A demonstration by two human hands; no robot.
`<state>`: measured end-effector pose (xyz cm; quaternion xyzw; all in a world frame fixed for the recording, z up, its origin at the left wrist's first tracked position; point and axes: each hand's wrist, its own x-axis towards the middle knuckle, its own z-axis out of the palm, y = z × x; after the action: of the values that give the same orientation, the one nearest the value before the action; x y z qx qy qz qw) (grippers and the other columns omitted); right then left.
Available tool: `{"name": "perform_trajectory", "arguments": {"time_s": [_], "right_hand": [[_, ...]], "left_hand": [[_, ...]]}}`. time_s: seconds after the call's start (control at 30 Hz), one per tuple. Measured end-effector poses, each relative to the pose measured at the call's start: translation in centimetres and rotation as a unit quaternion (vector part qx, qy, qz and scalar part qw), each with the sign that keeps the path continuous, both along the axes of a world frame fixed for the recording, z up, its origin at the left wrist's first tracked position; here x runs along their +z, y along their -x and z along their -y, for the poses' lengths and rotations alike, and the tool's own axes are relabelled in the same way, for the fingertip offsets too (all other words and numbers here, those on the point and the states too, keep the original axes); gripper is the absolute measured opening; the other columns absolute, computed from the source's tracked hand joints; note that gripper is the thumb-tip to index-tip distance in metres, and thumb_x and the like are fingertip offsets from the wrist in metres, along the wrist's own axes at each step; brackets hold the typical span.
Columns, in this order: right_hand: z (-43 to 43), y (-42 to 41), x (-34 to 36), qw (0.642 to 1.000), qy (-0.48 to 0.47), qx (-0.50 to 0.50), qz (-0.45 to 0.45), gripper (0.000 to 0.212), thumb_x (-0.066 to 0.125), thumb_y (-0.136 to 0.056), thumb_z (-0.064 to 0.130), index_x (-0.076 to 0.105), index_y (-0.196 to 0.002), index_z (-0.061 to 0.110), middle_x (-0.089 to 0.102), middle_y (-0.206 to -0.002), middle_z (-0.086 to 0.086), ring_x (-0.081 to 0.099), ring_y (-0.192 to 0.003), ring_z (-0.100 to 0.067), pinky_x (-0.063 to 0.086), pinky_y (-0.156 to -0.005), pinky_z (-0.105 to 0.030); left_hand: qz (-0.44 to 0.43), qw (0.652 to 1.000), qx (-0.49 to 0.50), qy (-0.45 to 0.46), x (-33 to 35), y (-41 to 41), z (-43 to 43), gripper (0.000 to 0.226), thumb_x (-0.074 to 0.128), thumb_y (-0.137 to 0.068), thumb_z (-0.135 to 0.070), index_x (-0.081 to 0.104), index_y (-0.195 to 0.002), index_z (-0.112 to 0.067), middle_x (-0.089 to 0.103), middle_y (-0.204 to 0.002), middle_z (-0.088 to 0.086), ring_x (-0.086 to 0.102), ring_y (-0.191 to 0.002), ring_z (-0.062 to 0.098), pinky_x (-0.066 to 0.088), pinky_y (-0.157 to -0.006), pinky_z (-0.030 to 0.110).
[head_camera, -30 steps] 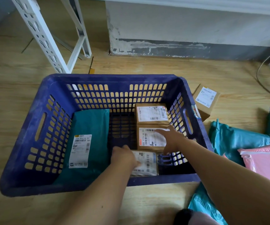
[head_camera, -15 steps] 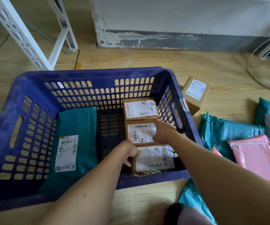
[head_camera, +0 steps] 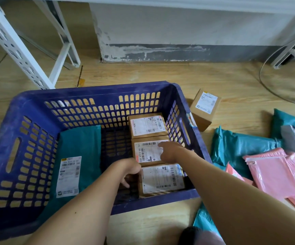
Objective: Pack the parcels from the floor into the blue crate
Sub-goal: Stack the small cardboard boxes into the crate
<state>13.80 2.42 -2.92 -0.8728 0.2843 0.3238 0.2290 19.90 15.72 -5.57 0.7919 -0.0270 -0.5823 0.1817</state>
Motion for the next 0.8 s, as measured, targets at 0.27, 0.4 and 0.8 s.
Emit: {"name": "perform_trajectory", "arguments": {"time_s": [0.27,0.4,0.8], "right_hand": [[1.5,-2.7,7.7,0.964,0.052,-0.066,0.251,0.036,0.046,-0.089,0.007,0.064,-0.118,0.016,0.063,-0.121,-0.004,0.058,-0.106,-0.023,0.048,-0.088,-0.031],[4.1,-1.8,9.8,0.922,0.065,-0.149,0.35,0.032,0.046,-0.085,0.004,0.071,-0.102,0.017,0.068,-0.107,-0.004,0.06,-0.096,-0.023,0.047,-0.08,-0.026],[15.1,3.2,7.3,0.894,0.14,-0.326,0.274,0.036,0.049,-0.082,0.009,0.067,-0.109,0.024,0.064,-0.119,-0.004,0.06,-0.107,-0.026,0.047,-0.087,-0.03]], "left_hand": [[0.394,0.909,-0.08,0.112,6.5,-3.9,3.9,0.033,0.051,-0.092,-0.016,0.052,-0.125,-0.018,0.061,-0.12,0.002,0.058,-0.095,0.018,0.047,-0.075,0.03],[0.455,0.86,-0.111,0.203,9.5,-3.5,6.4,0.039,0.051,-0.09,-0.012,0.054,-0.128,-0.021,0.058,-0.129,0.0,0.057,-0.113,0.02,0.049,-0.09,0.035],[0.474,0.774,-0.289,0.305,12.7,-1.5,16.1,0.033,0.048,-0.094,-0.016,0.052,-0.126,-0.022,0.047,-0.132,-0.003,0.048,-0.117,0.015,0.039,-0.082,0.026]]}}
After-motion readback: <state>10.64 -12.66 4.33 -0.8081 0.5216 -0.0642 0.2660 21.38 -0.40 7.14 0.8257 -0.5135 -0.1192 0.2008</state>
